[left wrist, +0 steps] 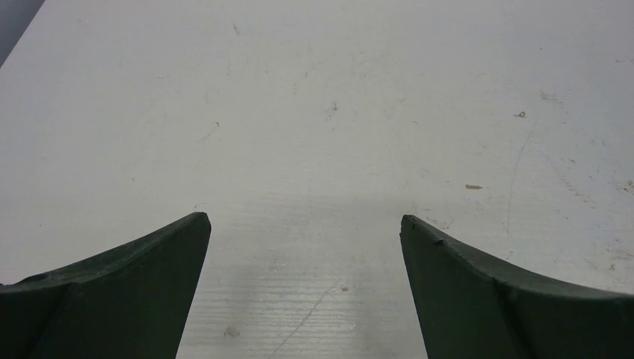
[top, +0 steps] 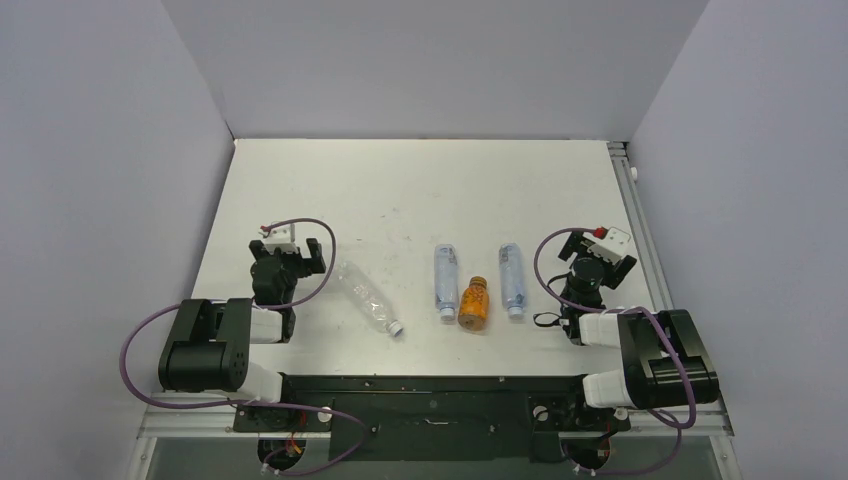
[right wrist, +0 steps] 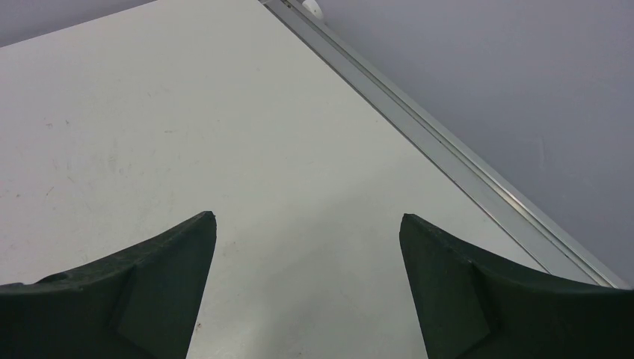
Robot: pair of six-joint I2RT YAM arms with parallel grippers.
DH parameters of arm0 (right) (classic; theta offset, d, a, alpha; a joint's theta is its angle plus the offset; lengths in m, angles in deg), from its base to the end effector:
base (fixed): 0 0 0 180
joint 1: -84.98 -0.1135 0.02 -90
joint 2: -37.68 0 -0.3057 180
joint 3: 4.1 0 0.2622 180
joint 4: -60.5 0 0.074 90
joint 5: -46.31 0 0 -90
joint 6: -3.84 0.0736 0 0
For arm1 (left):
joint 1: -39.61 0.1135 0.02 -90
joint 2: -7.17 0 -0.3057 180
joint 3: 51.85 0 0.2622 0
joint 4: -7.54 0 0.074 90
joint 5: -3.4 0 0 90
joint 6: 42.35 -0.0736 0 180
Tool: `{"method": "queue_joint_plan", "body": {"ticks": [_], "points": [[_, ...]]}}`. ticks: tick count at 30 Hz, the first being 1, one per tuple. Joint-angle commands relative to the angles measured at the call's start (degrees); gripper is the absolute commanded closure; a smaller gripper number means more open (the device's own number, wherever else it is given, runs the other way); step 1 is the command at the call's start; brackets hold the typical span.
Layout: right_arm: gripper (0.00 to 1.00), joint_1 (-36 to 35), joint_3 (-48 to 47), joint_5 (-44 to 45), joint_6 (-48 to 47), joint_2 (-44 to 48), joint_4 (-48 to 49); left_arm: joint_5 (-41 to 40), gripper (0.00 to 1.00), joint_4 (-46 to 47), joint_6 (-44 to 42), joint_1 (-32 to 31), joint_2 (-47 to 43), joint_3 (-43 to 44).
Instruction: Unscrew the bottle caps
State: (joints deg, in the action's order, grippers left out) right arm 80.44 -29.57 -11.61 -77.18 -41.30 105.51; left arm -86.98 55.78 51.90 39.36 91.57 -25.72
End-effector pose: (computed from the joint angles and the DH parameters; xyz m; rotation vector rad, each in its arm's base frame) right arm 0.2547 -0.0190 0.1826 0.4740 1.6385 -0.3048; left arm 0.2734 -0.0007 0.1690 -0.0658 1.7449 -0.0517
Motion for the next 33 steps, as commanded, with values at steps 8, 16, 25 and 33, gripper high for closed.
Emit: {"method": "queue_joint_plan", "body": {"ticks": [8,16,25,33], "points": [[0.12,-1.9,-5.4,4.7,0.7,6.8,-7.9,2.1,0.03,1.9,-0.2,0.7,-1.4,1.5],[0.12,-1.2,-17.0,-14.6,11.2,17.8,-28.0,8.1,0.03,-42.6,-2.8,2.4,-8.0,23.1],[0.12,-6.1,-36.4,-40.3,23.1,12.2,-48.9,19.2,0.03,-85.6,-14.2,2.4,-7.1,46.9],[0.12,-35.1,-51.4,-33.4,12.5,-0.8,-70.7,28.1,0.03,-101.6,-19.8,3.1,-5.4,56.6]]}}
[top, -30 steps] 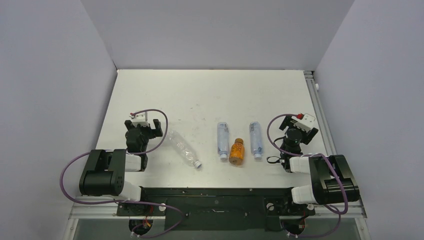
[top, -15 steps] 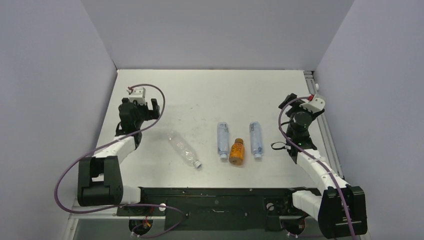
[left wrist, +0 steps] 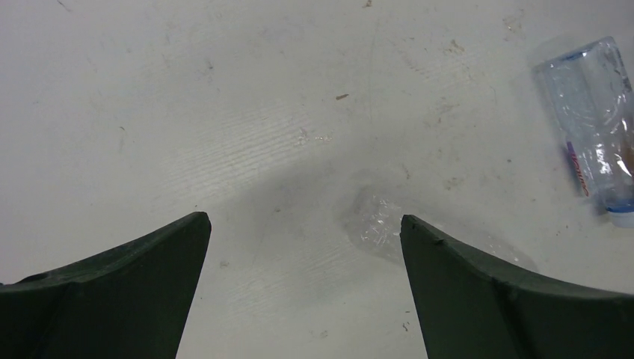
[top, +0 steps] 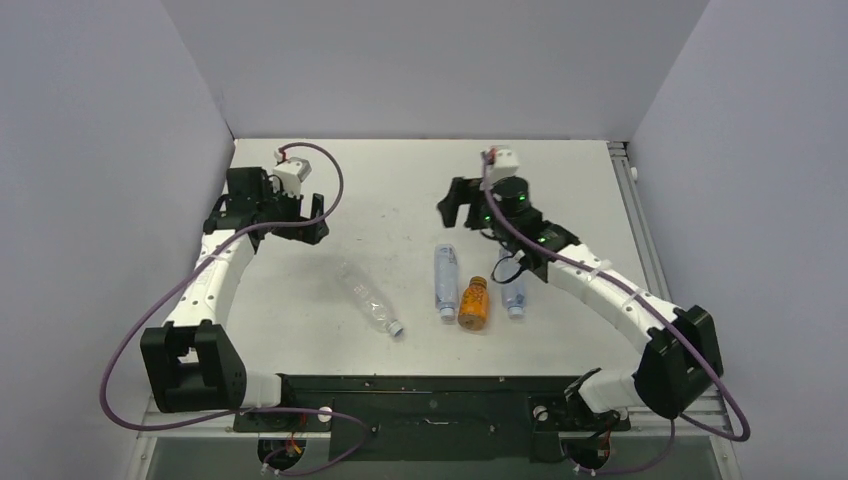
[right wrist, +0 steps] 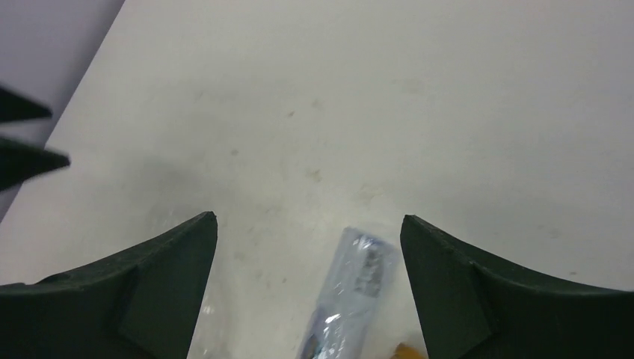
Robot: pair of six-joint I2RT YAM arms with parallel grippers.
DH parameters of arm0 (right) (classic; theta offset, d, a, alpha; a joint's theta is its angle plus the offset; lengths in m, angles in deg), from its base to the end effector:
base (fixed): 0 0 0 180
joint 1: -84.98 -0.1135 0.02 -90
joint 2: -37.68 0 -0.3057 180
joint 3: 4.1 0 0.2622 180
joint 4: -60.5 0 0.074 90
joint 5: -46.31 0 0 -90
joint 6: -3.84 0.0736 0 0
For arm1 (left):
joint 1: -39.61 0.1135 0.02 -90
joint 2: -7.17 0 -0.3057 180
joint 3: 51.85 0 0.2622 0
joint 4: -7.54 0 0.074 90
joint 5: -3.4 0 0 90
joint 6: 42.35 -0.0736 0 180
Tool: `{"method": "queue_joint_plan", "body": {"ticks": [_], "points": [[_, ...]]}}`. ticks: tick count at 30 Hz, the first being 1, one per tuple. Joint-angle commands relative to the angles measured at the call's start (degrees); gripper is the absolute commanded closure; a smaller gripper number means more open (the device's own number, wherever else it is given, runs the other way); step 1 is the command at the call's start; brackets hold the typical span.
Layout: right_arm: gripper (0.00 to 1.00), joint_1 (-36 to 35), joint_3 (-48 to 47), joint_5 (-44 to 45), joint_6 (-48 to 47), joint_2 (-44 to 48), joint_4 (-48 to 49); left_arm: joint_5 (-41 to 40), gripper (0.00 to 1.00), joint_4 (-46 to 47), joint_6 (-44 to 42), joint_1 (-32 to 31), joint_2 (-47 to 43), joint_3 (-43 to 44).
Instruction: Unscrew the bottle caps
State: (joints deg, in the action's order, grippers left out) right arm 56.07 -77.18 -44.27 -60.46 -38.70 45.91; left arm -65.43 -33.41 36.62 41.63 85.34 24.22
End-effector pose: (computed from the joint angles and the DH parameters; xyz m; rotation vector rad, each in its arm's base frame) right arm 0.3062 0.1700 0.3502 -0.0614 1.9364 0.6557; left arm 0.3243 -0.0152 0.3057 0.3623 2.2508 -0.3097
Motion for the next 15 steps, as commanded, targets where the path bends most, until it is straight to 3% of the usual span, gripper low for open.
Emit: {"method": "queue_joint_plan", "body": {"ticks": [1,8,15], "points": [[0.12,-14.9,-4.1,-1.1,-4.7,-4.2,-11.7,7.8,0.03,-15.1,-5.7,1.3,1.0,8.6],[0.12,-30.5,-7.0,-3.1,-10.3,-12.6,-14.3,11.6,0.03,-17.8,-4.2,4.5,-0.6,11.1],[0.12,-34.4,-6.7,-1.5,-11.0,-18.7,-12.6,11.8,0.03,-15.5,-1.3,5.3,-4.4,9.4]]}}
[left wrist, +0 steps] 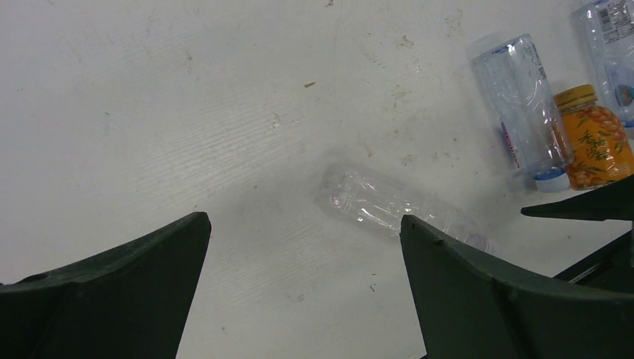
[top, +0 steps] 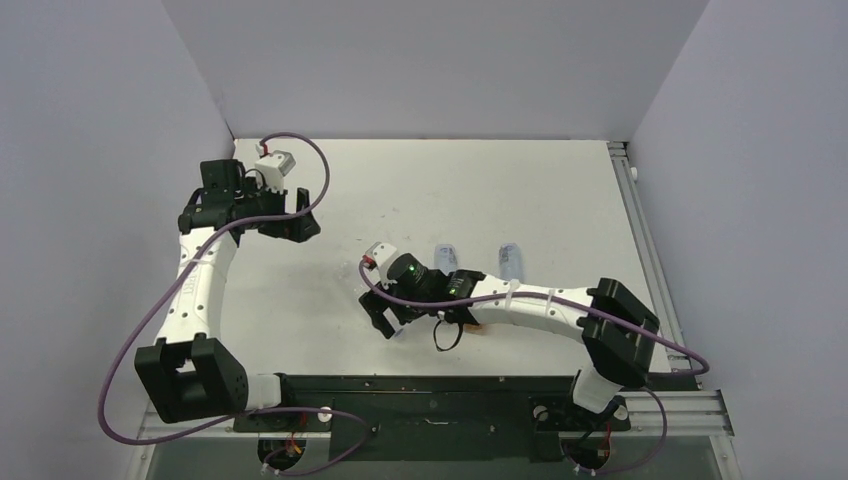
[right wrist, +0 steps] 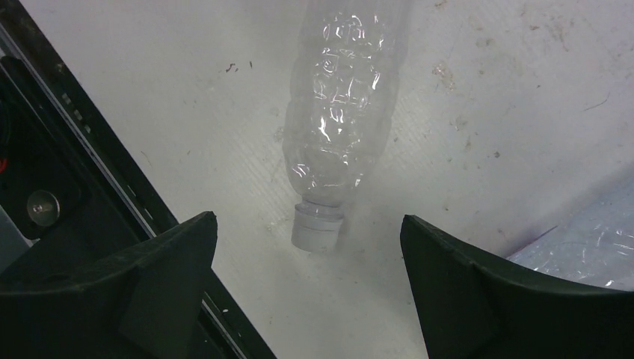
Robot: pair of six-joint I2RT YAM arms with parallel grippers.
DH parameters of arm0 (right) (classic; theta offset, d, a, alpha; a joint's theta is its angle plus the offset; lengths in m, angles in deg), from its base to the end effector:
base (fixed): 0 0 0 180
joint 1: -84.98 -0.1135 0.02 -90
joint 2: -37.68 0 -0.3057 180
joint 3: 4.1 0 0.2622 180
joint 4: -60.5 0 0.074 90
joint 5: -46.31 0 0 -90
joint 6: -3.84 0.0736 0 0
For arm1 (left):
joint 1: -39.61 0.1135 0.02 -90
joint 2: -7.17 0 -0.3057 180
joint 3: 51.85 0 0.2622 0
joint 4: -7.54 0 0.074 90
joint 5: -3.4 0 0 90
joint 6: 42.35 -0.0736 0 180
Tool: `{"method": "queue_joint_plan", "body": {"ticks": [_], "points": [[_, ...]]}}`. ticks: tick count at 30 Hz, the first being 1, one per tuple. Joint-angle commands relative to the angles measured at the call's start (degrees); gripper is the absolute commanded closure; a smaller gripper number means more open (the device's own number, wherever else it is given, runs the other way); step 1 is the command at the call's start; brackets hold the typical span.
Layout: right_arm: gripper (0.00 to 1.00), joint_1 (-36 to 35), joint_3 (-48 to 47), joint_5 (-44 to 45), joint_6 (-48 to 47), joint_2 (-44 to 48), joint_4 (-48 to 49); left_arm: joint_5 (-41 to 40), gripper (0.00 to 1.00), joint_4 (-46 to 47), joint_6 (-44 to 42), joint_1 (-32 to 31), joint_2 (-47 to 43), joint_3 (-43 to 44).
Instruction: Unscrew the bottle caps
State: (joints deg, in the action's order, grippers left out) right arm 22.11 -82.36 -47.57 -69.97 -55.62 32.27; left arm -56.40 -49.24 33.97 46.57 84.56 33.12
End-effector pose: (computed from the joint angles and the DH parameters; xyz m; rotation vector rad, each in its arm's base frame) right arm 0.1771 0.3566 0.2496 -1.0047 2.2377 0.7385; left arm 0.3053 0.0000 0.3422 0.3678 2.2988 -0.4606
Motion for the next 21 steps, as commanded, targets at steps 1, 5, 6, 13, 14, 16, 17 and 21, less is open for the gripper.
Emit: {"method": "queue_joint_plan", "body": {"ticks": [1,5,6,13,14,16,17,21], "points": [[0.12,-0.8,-1.4,2.1,-1.5,-2.8,1.6,3.1,0.03,0.0,1.5,0.3,-3.8,0.9],[0.18,-2.1,-1.7,5.1,-1.5,-5.9,1.9,4.6,0.03,-3.6,1.2,0.2,-3.5,3.5],[0.22,-2.2,-1.7,6.0,-1.4,-6.9,2.3,5.0,0.03,-4.4,0.9,0.2,-2.9,4.1],[0.41,-3.2,-1.3,8.8,-0.5,-10.5,4.1,7.6,0.03,-7.8,-2.3,-0.9,-3.1,5.1],[0.42,-3.2,-1.3,9.2,-0.5,-11.0,4.3,7.6,0.03,-7.9,-2.5,-1.3,-3.2,5.2],[0.46,-3.2,-0.9,10.4,-0.1,-11.4,4.8,7.6,0.03,-8.6,-3.0,-2.0,-3.0,5.9],[0.50,-3.2,-0.5,11.3,0.1,-11.4,5.1,7.7,0.03,-9.1,-3.2,-2.2,-3.0,6.2],[0.61,-2.8,1.1,12.9,0.9,-9.6,6.7,8.1,0.03,-8.2,-2.5,-3.1,-4.2,6.4]]}}
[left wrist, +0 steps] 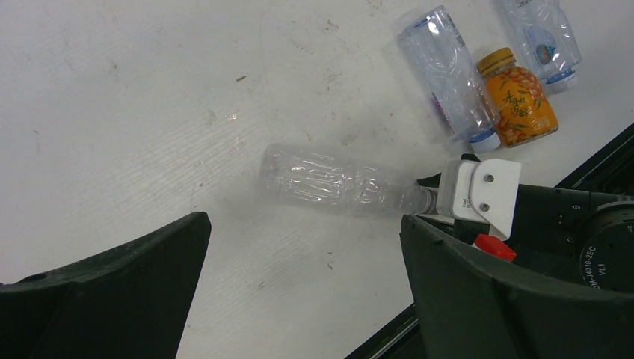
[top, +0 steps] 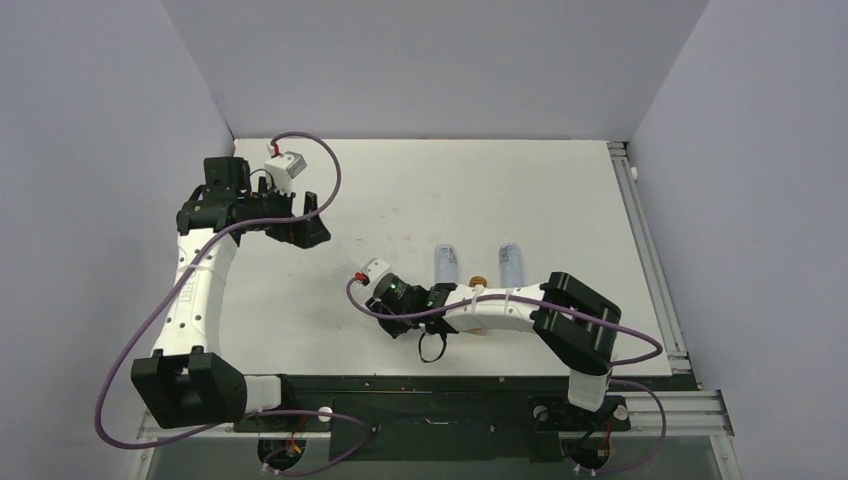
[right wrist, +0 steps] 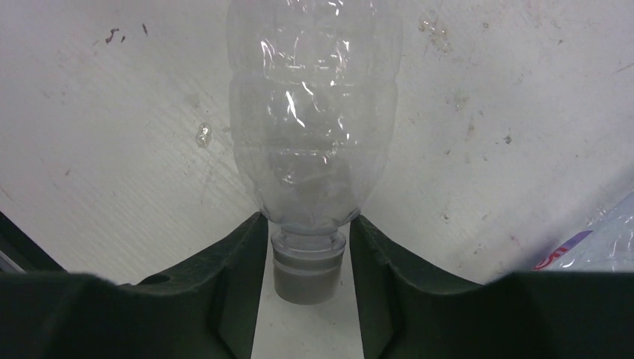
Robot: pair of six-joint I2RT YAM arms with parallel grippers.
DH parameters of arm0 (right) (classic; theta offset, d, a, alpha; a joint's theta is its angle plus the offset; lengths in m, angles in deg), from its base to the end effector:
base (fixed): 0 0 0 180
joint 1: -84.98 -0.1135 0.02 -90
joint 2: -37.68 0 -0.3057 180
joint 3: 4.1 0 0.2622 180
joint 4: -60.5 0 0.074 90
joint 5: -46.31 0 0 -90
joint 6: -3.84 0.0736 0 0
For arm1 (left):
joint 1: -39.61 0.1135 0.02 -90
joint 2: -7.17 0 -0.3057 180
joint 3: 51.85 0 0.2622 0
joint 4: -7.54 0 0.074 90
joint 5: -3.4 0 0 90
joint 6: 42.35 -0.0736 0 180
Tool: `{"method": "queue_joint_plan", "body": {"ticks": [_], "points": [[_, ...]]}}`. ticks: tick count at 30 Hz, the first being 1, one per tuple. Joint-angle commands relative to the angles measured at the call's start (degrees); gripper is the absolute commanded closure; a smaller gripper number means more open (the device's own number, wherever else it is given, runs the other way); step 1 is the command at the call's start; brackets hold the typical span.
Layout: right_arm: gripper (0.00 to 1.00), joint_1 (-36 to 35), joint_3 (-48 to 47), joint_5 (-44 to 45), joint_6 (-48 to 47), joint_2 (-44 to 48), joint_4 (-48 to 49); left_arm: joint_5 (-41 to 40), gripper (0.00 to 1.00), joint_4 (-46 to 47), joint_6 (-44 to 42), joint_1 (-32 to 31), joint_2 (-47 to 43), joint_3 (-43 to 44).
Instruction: Unscrew the bottle caps
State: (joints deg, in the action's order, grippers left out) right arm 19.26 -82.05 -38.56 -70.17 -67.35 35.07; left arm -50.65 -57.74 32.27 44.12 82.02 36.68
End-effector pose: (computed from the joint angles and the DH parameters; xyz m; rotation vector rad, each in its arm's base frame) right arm 0.1797 0.3823 0.1725 -1.0365 2.3287 0.4794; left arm 0.2804 -0.0212 0.3659 0.4801 2.2822 -0.6012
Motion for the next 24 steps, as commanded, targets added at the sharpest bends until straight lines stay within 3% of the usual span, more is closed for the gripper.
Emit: {"method": "queue_joint_plan", "body": {"ticks": [1,6,9,13,18,24], "points": [[0.64,0.2,1.1,3.9,1.1,2.6,4.0,2.5,0.03,1.6,-0.3,-0.7,-2.1,2.0],[0.78,2.1,1.1,2.0,0.7,6.4,3.0,4.0,0.04,4.8,-3.5,-0.8,-7.2,-2.6],[0.91,4.0,0.9,-1.3,1.2,8.5,2.8,5.4,0.03,4.9,-6.5,-1.3,-9.4,-1.1],[1.00,7.2,-0.8,-7.0,1.9,11.2,1.2,5.7,0.03,5.8,-8.3,-2.6,-11.6,0.9],[1.00,9.7,-5.0,-11.0,1.1,14.9,-3.9,9.2,0.03,5.4,-16.2,-4.0,-14.4,-0.4],[1.00,12.8,-11.4,-18.9,0.9,18.4,-10.1,8.5,0.03,7.7,-30.0,-10.3,-19.3,-3.8]]}}
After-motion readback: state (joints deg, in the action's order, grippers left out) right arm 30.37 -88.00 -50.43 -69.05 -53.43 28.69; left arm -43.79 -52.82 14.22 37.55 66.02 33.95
